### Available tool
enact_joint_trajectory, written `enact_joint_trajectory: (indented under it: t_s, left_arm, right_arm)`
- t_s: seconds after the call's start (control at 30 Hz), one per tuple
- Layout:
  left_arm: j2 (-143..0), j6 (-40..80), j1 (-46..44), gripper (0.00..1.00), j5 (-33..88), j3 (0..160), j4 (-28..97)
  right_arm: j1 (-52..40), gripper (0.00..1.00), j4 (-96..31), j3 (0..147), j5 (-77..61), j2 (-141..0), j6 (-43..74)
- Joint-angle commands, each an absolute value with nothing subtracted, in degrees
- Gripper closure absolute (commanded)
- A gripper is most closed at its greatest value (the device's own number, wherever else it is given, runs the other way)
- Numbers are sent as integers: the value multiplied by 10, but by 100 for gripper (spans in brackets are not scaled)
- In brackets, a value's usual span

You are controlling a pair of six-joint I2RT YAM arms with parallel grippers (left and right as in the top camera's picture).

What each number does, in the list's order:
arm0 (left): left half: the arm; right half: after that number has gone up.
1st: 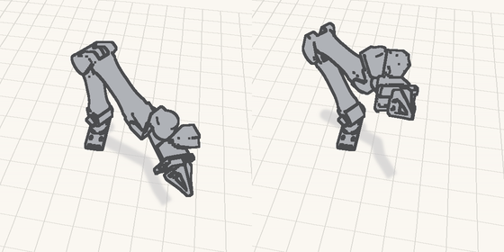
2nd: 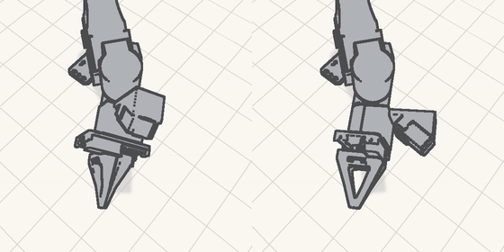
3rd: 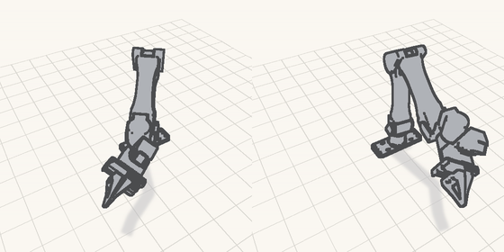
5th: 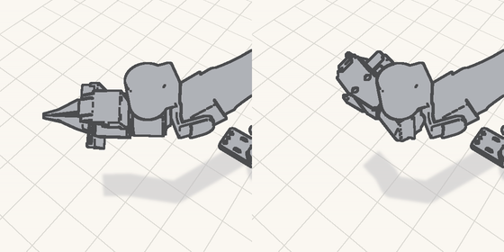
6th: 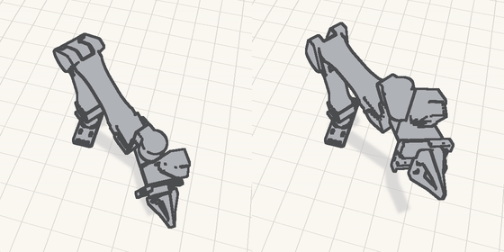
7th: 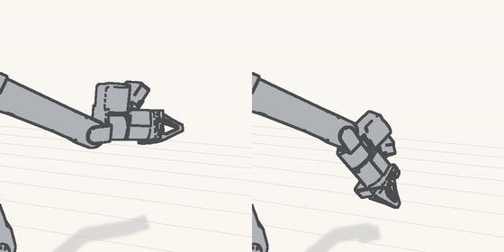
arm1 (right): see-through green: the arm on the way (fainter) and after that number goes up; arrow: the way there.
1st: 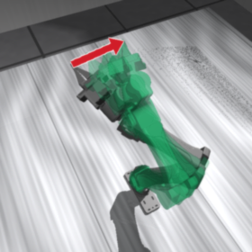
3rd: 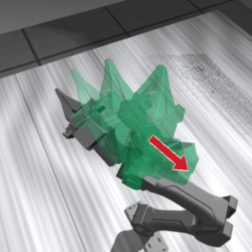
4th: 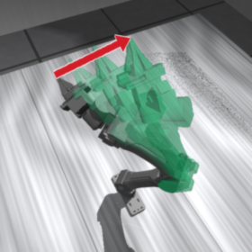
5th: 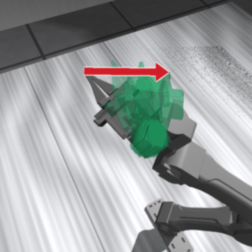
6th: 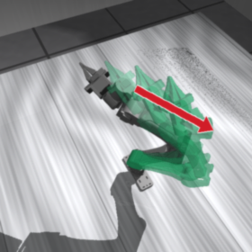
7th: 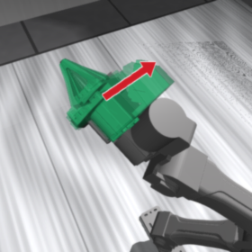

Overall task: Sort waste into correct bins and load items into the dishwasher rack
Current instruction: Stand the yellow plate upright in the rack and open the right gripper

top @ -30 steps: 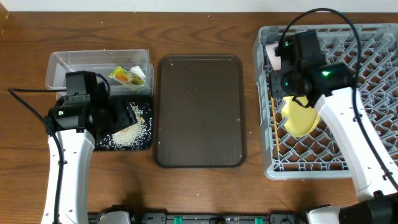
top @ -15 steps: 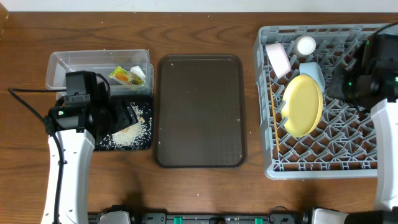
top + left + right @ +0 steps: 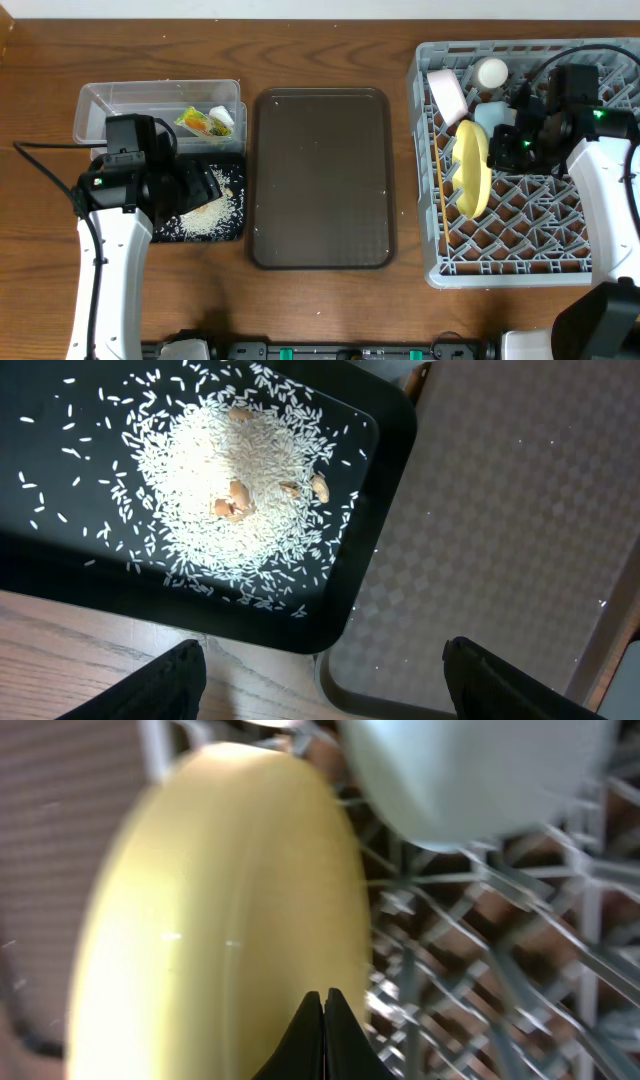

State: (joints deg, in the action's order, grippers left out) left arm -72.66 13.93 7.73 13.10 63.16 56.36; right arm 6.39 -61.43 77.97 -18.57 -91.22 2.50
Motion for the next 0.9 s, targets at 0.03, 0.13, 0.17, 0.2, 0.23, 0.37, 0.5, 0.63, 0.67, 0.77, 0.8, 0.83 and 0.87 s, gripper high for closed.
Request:
enact_joint_trajectory:
  t_s: [0.03, 0.13, 0.17, 0.2, 0.23, 0.37, 0.5, 0.63, 0.67, 0.77, 0.8, 0.83, 0.87]
  left_arm:
    - [-730, 140, 80, 21, 123, 640, 564]
    - [-730, 140, 80, 21, 123, 640, 563]
    - [-730, 140, 80, 21, 123, 640, 563]
    - [-730, 140, 80, 21, 123, 640, 563]
    - [-730, 140, 80, 21, 123, 640, 563]
    - [-730, 140, 80, 21, 123, 640, 563]
    - [-730, 140, 80, 21, 123, 640, 563]
    - [-730, 140, 80, 21, 123, 640, 563]
    - [-730, 140, 80, 21, 123, 640, 563]
    - [-730, 140, 80, 21, 124, 640, 563]
    - [-730, 140, 79, 21, 124, 640, 563]
    - [-730, 140, 79, 21, 124, 640, 563]
    - [-730, 138, 79, 21, 124, 640, 563]
  right_arm:
    - [64, 97, -610, 783, -244, -906, -10]
    - [64, 96, -609, 783, -247, -906, -10]
    - [64, 96, -608, 783, -253, -906, -11]
    - [64, 96, -606, 783, -271, -906, -22]
    - [64, 96, -605, 783, -289, -906, -32]
    - [64, 94, -598, 783, -318, -906, -39]
    - [64, 93, -598, 783, -324, -906, -40]
    - [65, 88, -595, 783, -323, -906, -39]
    - [66, 86, -593, 783, -323, -906, -39]
    - [68, 81, -589, 788, -322, -906, -39]
    - [69, 80, -586, 792, -317, -906, -39]
    - [69, 80, -583, 796, -309, -906, -39]
    - [69, 79, -578, 802, -293, -906, -39]
